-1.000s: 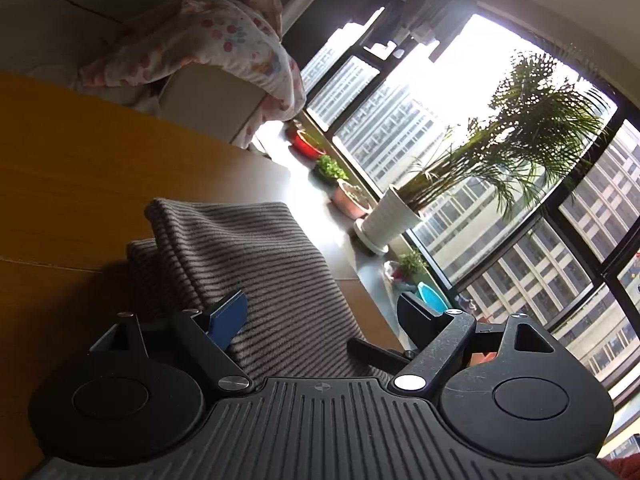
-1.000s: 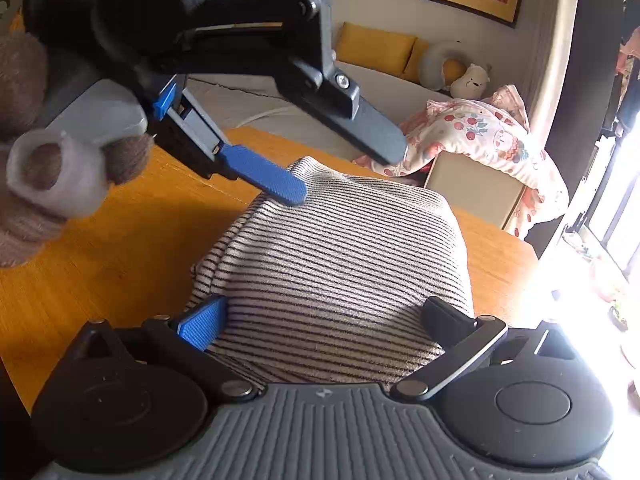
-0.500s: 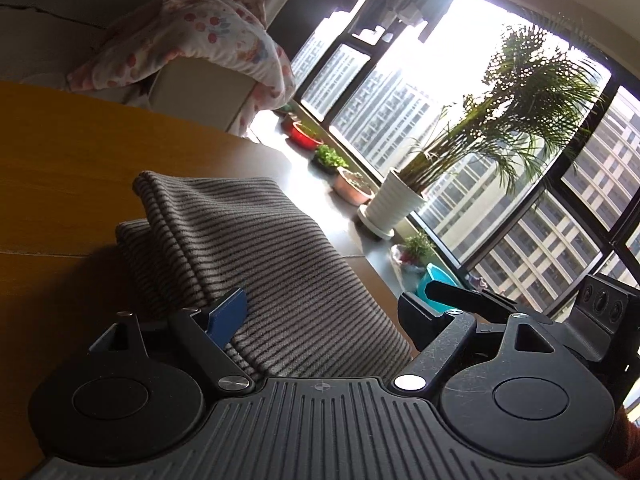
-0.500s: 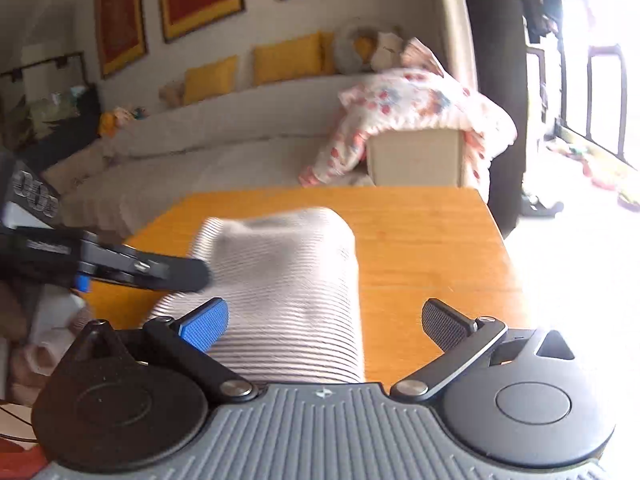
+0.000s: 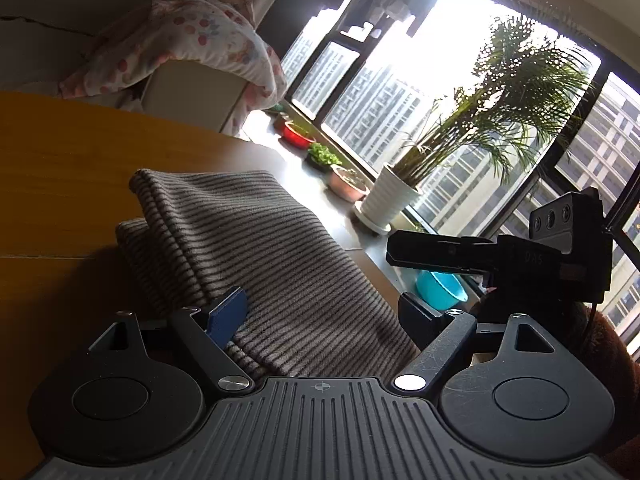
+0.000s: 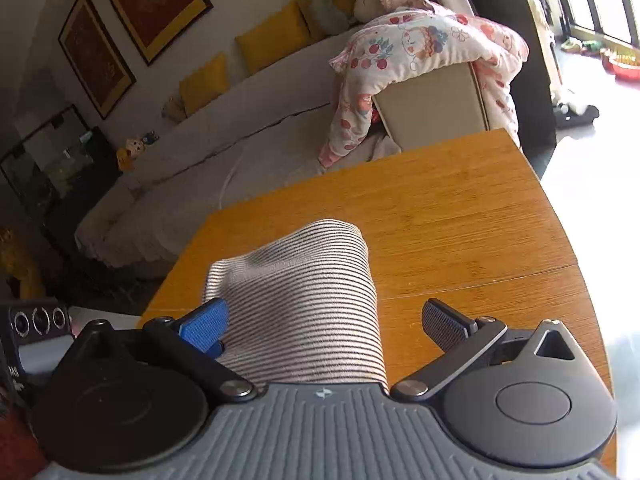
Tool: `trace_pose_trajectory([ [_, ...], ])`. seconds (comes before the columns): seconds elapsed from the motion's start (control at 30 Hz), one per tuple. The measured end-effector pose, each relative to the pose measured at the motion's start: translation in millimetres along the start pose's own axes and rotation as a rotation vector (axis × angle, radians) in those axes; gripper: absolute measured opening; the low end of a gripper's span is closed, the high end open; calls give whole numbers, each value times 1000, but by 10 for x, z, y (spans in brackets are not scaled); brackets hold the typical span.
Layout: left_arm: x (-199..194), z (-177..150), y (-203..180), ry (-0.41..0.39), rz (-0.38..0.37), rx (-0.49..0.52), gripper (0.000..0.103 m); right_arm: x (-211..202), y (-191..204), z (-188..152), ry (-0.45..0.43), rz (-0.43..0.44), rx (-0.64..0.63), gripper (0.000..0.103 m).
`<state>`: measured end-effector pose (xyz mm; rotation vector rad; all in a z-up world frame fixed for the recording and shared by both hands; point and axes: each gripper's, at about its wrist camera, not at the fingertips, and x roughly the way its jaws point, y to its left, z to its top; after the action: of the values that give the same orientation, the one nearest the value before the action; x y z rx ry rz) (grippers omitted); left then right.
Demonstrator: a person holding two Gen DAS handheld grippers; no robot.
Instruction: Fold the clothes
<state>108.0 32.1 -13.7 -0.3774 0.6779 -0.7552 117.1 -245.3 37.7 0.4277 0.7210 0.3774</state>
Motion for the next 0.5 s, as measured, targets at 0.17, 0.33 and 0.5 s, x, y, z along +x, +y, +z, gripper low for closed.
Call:
trace_pose_trajectory([
  [0.17,-46,-6,58,12,-11,5,87,411,59,47,75,13,19,93],
  [0.33,-103,-19,137,26,14,-3,89,308,487,-35,18,154,-121,89],
  [0.5,-161,-80,136,27,40,11,97,99,632,13,-19,150,-236,88],
])
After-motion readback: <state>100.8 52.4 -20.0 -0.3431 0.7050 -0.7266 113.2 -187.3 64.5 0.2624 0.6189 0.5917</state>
